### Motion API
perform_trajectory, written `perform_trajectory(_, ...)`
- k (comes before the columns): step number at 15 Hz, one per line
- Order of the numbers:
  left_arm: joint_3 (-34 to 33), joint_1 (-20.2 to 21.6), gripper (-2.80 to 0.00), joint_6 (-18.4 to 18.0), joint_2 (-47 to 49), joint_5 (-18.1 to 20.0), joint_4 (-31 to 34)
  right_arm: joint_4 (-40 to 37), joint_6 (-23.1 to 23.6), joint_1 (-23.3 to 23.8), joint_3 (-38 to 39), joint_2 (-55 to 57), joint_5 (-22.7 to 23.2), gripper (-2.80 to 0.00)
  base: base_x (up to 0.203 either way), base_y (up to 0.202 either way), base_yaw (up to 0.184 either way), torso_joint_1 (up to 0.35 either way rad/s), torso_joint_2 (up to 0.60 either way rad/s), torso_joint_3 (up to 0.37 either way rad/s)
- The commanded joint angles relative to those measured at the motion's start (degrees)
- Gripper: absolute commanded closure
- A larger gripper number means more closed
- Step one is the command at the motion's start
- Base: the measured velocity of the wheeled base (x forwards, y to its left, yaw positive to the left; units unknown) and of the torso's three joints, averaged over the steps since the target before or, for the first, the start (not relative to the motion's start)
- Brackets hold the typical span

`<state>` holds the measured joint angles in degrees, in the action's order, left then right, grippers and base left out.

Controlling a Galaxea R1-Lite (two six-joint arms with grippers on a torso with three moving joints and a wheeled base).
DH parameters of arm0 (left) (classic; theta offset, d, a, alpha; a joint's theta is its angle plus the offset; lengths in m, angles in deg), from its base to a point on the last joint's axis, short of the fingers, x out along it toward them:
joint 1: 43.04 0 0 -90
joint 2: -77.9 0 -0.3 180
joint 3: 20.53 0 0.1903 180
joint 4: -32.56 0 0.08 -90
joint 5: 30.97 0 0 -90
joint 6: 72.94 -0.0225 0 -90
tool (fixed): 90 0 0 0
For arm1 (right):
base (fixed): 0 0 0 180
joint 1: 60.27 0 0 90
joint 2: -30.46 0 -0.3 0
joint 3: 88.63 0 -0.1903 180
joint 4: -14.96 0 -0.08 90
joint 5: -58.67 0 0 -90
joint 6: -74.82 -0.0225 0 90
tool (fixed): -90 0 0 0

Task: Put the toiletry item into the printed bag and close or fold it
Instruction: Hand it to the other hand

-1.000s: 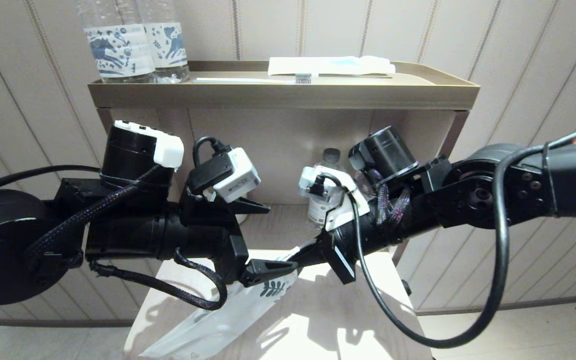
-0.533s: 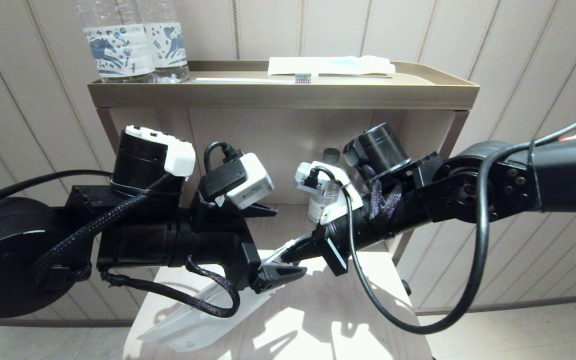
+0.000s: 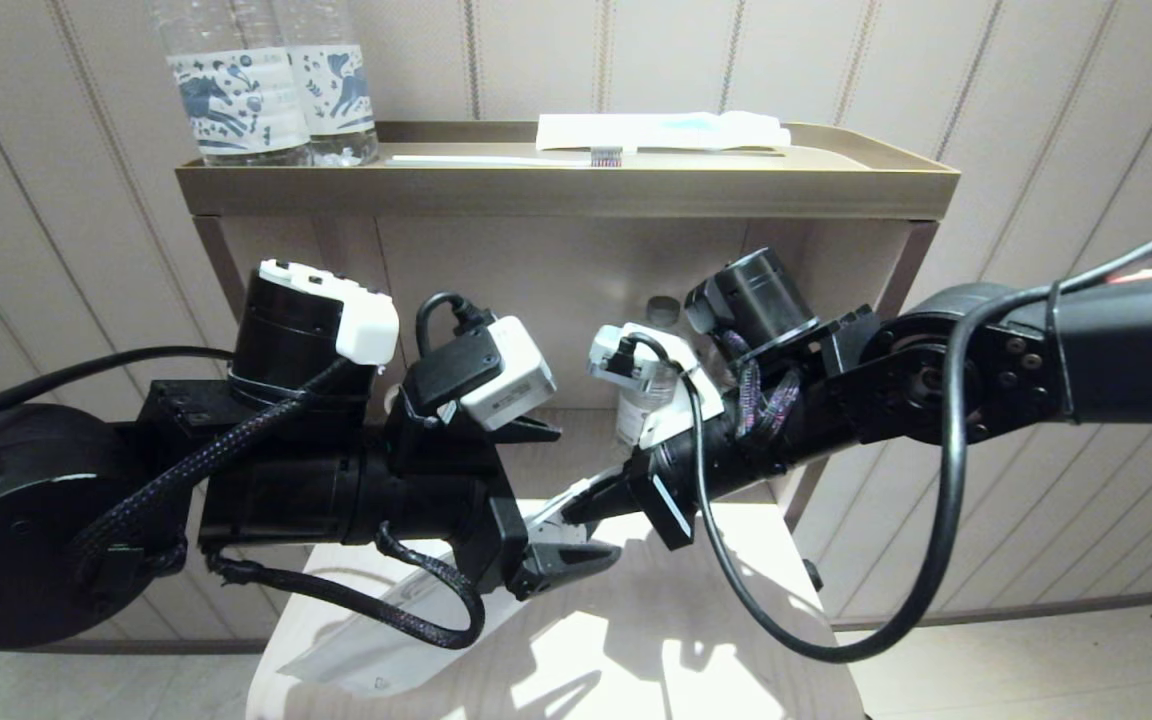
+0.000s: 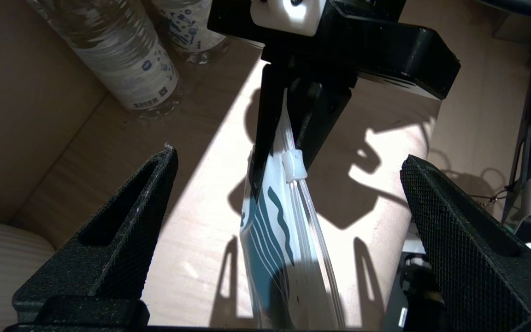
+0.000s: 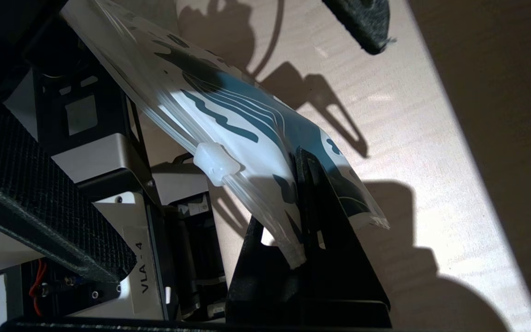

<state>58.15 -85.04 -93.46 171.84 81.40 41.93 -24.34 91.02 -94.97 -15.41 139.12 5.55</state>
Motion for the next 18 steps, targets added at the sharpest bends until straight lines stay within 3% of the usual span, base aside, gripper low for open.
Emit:
perform_trajectory(1,-0.08,-0.07,-2.80,-0.13,-0.13,0.13,-0.16,-0.06,0.15,-0.02,0.00,0.24,0.21,0.00,0.000,0.000,0.000,0.000,0.00,0.000)
perform_trajectory(2,-0.45,-0.10,0.00,-0.21,-0.16,0.13,-0.25,-0.06,0.15,-0.02,-0.01,0.23,0.20,0.00,0.000,0.000,0.000,0.000,0.00,0.000)
perform_trajectory(18,-1.96,-1.33,0.00,-0.74,-0.25,-0.05,-1.12,-0.15,0.32,0.05,0.53,-0.55,-0.05,0.00,0.000,0.000,0.000,0.000,0.00,0.000)
